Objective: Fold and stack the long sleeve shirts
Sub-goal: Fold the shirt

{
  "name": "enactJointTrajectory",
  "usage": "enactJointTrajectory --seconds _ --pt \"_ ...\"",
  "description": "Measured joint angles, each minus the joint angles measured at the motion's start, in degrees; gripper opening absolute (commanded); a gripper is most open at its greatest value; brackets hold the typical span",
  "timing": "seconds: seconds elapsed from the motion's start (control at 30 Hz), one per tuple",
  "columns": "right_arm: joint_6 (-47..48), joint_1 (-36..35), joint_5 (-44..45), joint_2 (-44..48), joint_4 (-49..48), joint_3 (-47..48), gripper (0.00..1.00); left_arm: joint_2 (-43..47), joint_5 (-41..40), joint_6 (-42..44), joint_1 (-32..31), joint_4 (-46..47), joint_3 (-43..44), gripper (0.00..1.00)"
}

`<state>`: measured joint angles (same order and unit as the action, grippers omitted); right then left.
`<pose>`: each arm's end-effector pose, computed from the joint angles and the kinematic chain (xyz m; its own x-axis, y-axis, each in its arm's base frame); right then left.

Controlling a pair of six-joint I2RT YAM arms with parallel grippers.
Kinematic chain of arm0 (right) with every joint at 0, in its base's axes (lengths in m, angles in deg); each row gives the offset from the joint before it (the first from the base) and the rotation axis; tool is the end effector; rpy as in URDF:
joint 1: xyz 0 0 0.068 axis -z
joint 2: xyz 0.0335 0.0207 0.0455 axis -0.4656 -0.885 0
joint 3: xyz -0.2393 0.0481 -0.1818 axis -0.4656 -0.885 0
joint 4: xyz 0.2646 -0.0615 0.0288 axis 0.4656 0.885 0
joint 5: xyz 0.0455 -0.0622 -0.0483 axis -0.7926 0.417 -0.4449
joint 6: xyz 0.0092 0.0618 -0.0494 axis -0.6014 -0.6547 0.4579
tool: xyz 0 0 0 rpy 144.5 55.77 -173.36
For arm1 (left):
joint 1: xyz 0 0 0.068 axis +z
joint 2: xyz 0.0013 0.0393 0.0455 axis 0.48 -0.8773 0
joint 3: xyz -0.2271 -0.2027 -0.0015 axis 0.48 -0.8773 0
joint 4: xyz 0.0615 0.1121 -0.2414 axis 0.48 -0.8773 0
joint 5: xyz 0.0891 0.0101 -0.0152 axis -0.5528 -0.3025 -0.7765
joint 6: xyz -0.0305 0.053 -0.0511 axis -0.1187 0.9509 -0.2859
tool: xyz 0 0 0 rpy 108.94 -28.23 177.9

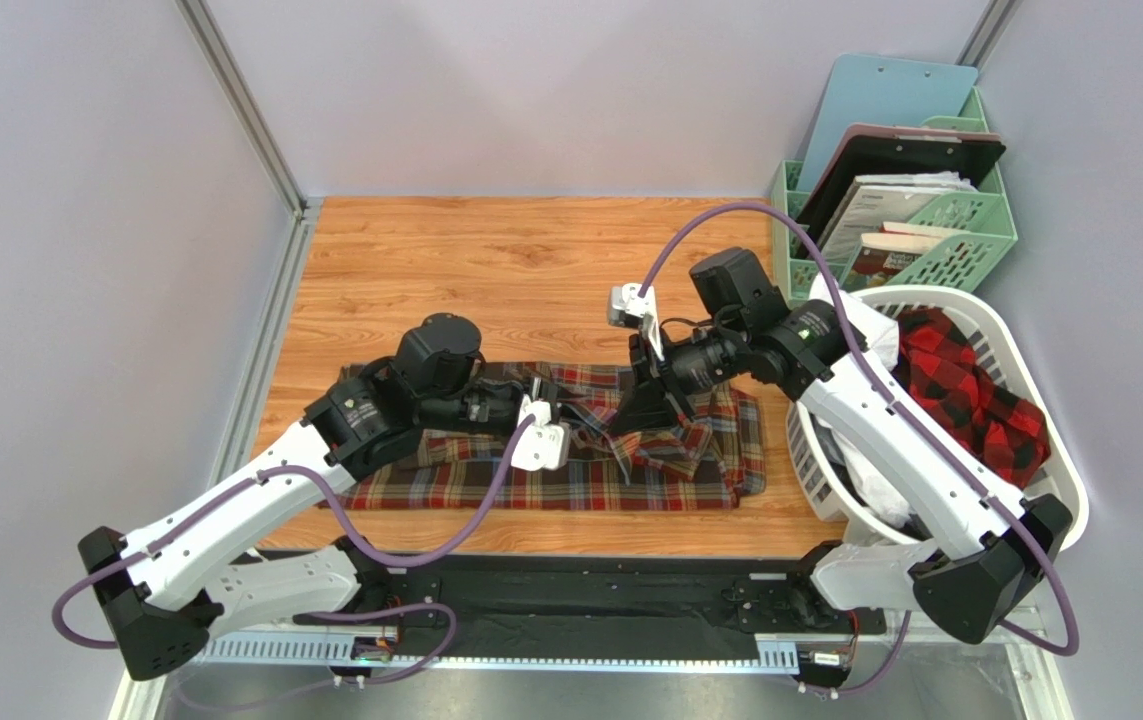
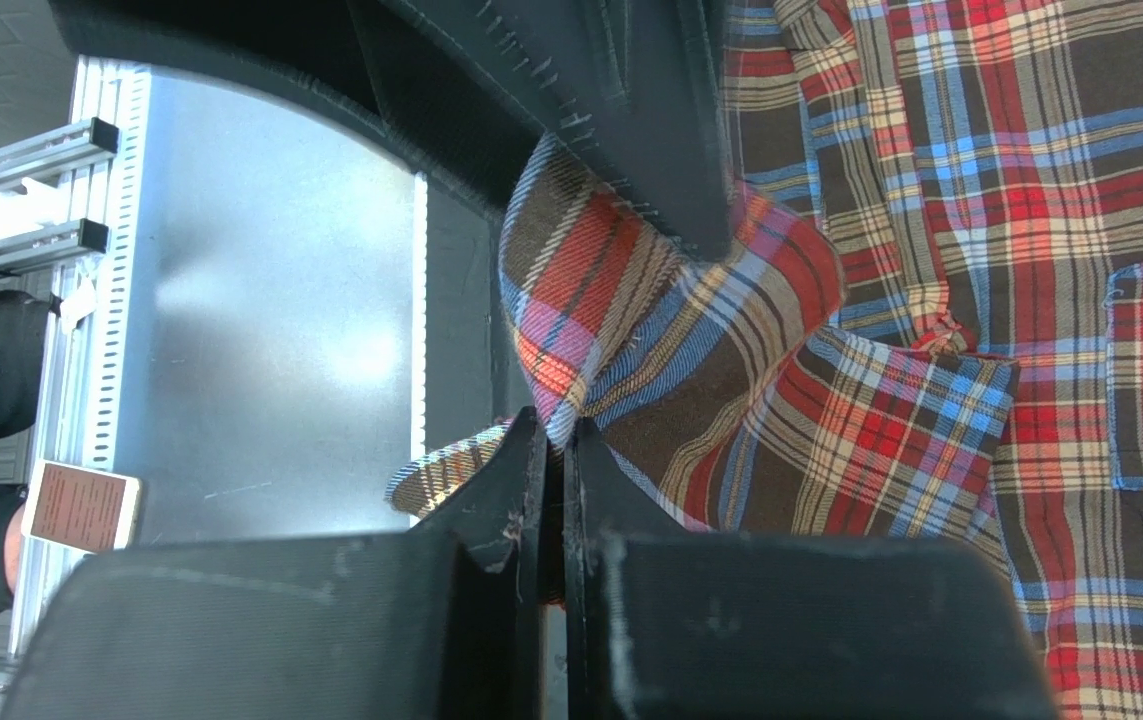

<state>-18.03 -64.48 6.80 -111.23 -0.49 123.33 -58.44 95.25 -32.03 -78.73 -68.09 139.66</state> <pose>0.1752 0.1986 0.3909 -0.3176 -0.5019 -0.8045 -0.9335 0.0163 0.3583 0.1243 -0.2055 0.3773 0.5762 0.3456 -0.7407 0.8134 -0.1541 0.5608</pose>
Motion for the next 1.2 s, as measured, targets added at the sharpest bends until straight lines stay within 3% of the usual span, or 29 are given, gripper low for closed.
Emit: enactJointTrajectory --seconds 0.03,0.07,0.17,0.2,0.3,0.5,0.57,0.77,1.03,1.2 --pt "0.0 -0.02 0.07 0.11 0.0 0.0 0.02 0.04 -0.02 -0.46 0.02 -0.35 0.11 0.26" --pt "0.0 -0.02 0.09 0.17 0.0 -0.02 0.03 0.07 -0.09 -0.87 0.02 -0.72 0.22 0.0" --pt "-0.04 -0.35 0.33 0.48 -0.02 -0.04 0.23 0.09 -0.04 -2.32 -0.11 -1.92 0.68 0.0" --pt "0.02 -0.5 0.42 0.55 -0.09 -0.04 0.39 0.09 0.07 -2.73 -0.13 -2.58 1.03 0.0" --pt "-0.26 -0.74 0.98 0.76 -0.31 -0.04 0.58 0.2 0.68 -3.72 -0.13 -5.46 2.43 0.0" --pt "-1.11 1.57 2.34 1.7 -0.66 0.17 0.77 3.58 5.07 -5.07 -0.17 -15.41 6.03 0.0" --pt "-1.99 4.79 1.95 1.62 -0.98 0.66 0.78 5.44 7.04 -6.19 -0.2 -17.9 7.26 0.0" --pt "-5.6 13.94 2.14 -4.7 -3.21 4.66 0.66 6.56 11.93 -11.72 -1.81 -21.22 7.78 0.0" --pt "-7.32 14.6 3.13 -15.47 -3.78 3.52 0.46 3.17 13.94 -22.86 -10.64 -20.15 6.58 0.0" --pt "-7.58 14.56 3.78 -21.07 -3.85 3.04 0.35 1.7 10.1 -30.03 -10.69 -15.15 6.73 0.0"
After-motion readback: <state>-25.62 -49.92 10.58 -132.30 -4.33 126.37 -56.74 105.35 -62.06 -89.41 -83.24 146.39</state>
